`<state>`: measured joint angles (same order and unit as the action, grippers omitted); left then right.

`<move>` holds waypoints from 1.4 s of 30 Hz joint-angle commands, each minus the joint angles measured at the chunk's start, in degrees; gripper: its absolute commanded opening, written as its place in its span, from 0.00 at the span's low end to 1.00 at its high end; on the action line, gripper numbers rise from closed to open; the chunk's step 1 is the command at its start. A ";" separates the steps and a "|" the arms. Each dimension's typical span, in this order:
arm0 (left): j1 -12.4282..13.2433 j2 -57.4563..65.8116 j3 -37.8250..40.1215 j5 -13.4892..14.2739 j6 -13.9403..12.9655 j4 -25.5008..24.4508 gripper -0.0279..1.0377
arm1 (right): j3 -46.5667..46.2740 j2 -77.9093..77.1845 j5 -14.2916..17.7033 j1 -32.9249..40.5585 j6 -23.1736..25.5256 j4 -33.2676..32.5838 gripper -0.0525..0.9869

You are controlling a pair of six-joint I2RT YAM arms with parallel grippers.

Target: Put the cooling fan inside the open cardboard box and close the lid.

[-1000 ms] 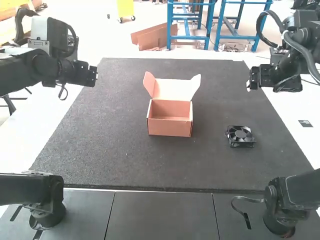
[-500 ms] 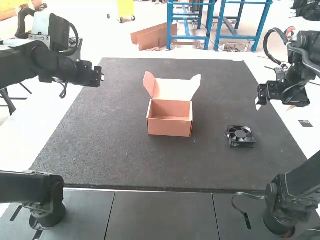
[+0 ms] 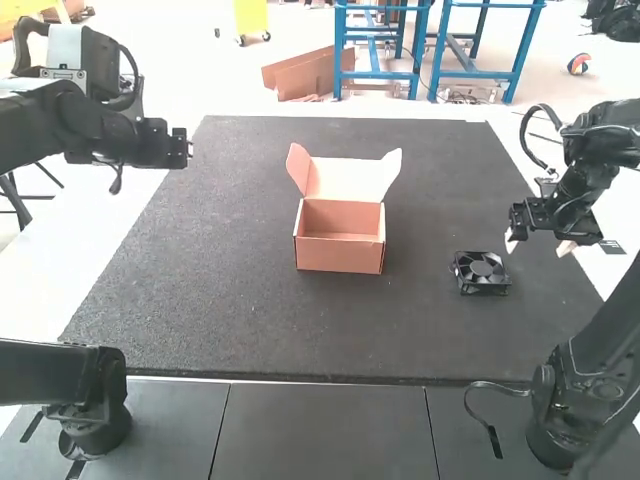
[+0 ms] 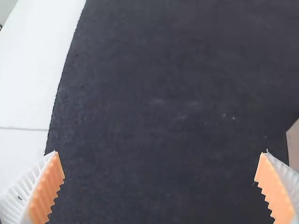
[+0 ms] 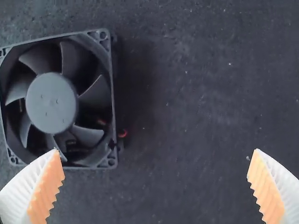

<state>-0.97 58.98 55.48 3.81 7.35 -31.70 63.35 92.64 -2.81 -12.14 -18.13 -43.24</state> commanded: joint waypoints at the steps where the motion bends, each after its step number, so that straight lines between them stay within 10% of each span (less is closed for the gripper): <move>1: 1.24 0.35 0.33 -0.21 -1.03 0.33 0.94 | -0.42 1.05 0.08 -0.34 -0.85 1.76 0.92; 9: 2.20 0.70 0.41 1.28 -6.48 1.03 0.94 | -0.86 4.65 1.49 0.10 -0.68 2.99 0.92; 42: 2.20 0.70 0.15 2.69 -6.83 0.59 0.94 | 1.07 13.88 1.31 0.10 -0.59 5.63 0.92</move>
<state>0.75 59.94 55.46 6.02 1.28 -31.31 63.09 104.60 -1.93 -12.12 -18.28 -37.60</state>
